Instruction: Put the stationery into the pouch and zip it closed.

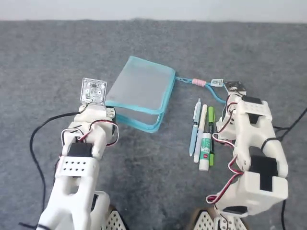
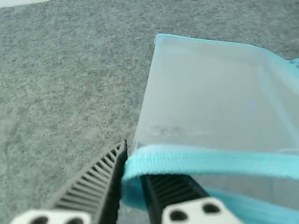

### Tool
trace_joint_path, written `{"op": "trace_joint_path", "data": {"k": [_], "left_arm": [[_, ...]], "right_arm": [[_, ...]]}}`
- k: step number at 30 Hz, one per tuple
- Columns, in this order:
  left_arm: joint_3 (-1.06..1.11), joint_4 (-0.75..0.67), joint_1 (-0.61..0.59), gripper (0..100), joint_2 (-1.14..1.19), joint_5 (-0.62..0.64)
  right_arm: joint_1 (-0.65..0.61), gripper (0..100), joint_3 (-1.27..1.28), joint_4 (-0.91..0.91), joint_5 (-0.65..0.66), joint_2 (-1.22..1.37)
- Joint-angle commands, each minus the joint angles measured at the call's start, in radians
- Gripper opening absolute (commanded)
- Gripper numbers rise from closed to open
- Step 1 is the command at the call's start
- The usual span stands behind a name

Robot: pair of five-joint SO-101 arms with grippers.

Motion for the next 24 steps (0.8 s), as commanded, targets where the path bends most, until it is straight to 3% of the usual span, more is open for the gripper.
{"op": "trace_joint_path", "data": {"k": [1,4,11,16,24], "left_arm": [[-0.042,-0.037,-0.011,1,0.0,0.009],[-0.042,-0.037,-0.011,1,0.002,0.009],[-0.042,-0.037,-0.011,1,0.006,0.009],[-0.042,-0.037,-0.005,1,0.008,0.011],[-0.042,-0.037,0.009,1,0.006,0.011]], "right_arm": [[0.013,7.6,0.002,-0.021,0.0,-0.059],[0.015,0.2,0.002,-0.024,0.0,-0.062],[0.016,0.7,-0.002,-0.002,0.002,-0.081],[-0.012,0.7,-0.003,0.079,0.005,-0.254],[-0.325,0.7,-0.011,0.265,0.034,-0.591]]}}
